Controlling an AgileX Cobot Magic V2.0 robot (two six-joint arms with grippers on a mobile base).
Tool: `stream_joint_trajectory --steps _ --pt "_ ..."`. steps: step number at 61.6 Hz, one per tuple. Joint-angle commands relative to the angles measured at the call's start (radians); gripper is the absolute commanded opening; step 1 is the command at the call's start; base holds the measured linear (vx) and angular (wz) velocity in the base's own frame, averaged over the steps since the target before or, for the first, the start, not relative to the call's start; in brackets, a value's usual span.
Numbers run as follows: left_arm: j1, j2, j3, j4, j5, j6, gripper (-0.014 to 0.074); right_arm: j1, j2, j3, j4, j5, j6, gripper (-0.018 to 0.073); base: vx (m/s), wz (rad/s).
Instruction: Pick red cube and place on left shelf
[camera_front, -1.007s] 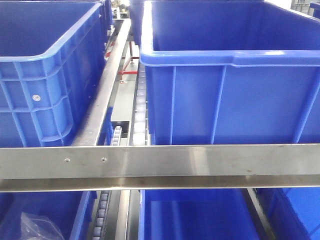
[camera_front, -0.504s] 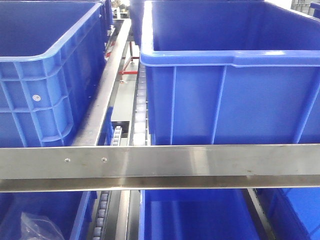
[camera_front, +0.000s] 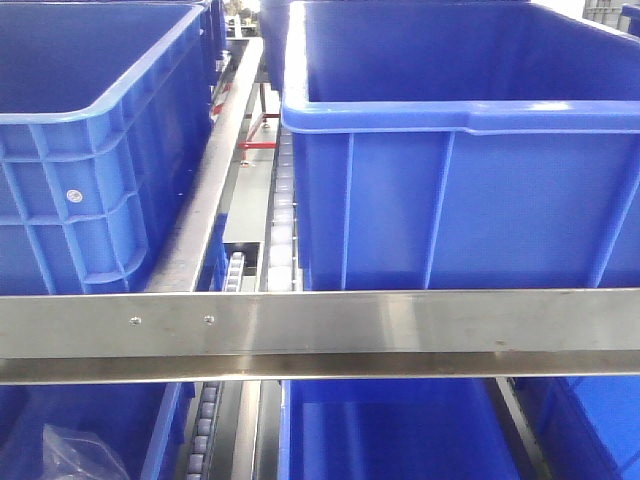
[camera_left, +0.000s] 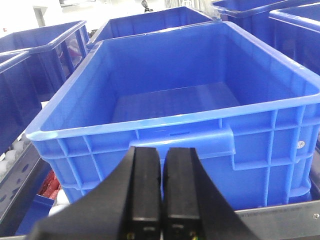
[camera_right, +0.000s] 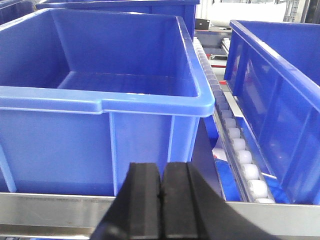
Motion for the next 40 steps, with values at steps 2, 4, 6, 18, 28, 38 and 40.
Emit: stream_joint_trajectory --steps 2,4,6,18,28,38,40 --pt "-0.007 0.000 0.022 -0.005 -0.090 0.001 0.0106 -0.006 -0.019 -0.025 0.001 -0.090 -0.008 0.0057 0.00 0.00" --pt "-0.007 0.000 0.022 -0.005 -0.090 0.001 0.0106 -0.006 -0.019 -0.025 0.001 -0.090 -0.008 0.0057 0.00 0.00" --pt "-0.007 0.000 0.022 -0.005 -0.090 0.001 0.0106 -0.006 -0.019 -0.025 0.001 -0.090 -0.008 0.0057 0.00 0.00" --pt "-0.007 0.000 0.022 -0.005 -0.090 0.001 0.0106 -0.006 -0.019 -0.025 0.001 -0.089 -0.008 0.0057 0.00 0.00" --pt "-0.007 0.000 0.022 -0.005 -0.090 0.001 0.0106 -0.006 -0.019 -0.025 0.001 -0.089 -0.008 0.0057 0.00 0.00" --pt "-0.007 0.000 0.022 -0.005 -0.090 0.001 0.0106 -0.006 -0.019 -0.025 0.001 -0.089 -0.008 0.0057 0.00 0.00" --pt "-0.007 0.000 0.022 -0.005 -0.090 0.001 0.0106 -0.006 -0.019 -0.025 0.001 -0.089 -0.008 0.0057 0.00 0.00"
